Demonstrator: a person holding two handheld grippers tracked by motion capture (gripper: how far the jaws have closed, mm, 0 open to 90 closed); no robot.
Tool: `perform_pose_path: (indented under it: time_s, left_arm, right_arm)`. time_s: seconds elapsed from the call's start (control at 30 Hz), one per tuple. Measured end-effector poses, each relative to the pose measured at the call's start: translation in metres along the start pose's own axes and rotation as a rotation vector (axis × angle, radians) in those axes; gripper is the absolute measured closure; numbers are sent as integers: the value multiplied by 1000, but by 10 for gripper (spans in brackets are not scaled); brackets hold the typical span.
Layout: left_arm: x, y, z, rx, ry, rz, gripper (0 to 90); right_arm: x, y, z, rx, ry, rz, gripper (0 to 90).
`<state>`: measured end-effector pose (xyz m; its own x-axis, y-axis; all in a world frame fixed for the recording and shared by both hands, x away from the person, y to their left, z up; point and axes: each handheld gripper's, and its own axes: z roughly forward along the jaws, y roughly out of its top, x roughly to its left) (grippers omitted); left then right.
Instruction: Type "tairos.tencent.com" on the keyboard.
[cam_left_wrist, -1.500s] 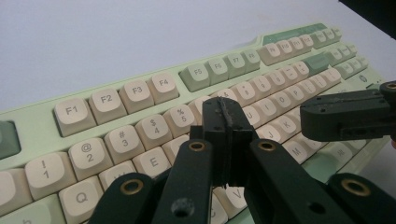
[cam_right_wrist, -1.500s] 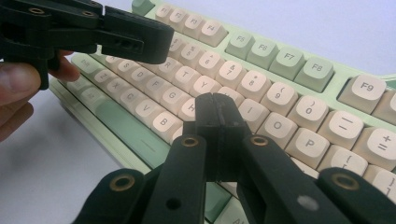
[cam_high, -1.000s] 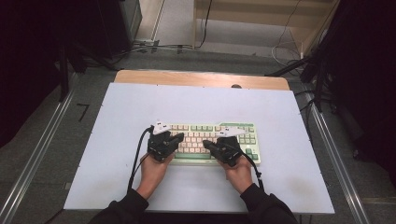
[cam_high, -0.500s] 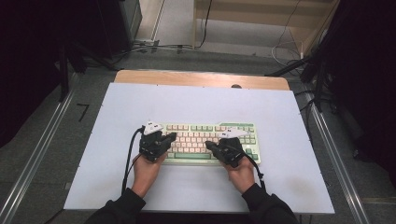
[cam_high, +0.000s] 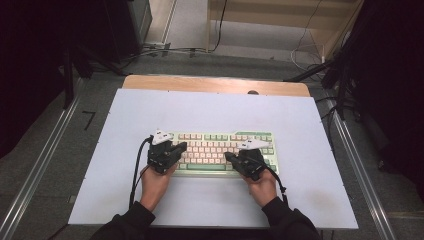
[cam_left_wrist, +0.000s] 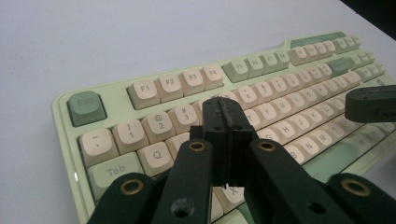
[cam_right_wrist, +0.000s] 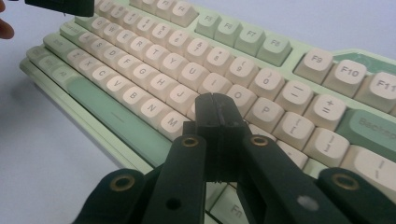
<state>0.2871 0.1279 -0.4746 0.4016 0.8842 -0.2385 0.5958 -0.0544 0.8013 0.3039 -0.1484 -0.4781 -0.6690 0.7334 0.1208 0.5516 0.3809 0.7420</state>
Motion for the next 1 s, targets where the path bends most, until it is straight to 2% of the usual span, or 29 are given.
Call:
perform_pose_path:
  time_s: [0.17, 0.7, 0.8, 0.93, 1.0]
  left_arm:
    - [0, 0, 0, 0, 2, -4, 900]
    - [0, -1, -1, 5, -3, 3, 900]
    - [-1, -2, -2, 3, -4, 5, 900]
    - [0, -2, -3, 3, -7, 3, 900]
    - [1, -2, -3, 3, -7, 3, 900]
  right_arm:
    - [-3, -1, -2, 6, -7, 2, 874]
    - [-2, -8, 5, 49, -36, -22, 874]
    - [-2, -8, 5, 45, -35, -13, 873]
    - [-3, -4, -1, -4, -18, 9, 873]
    - [-4, -2, -2, -8, -11, 17, 873]
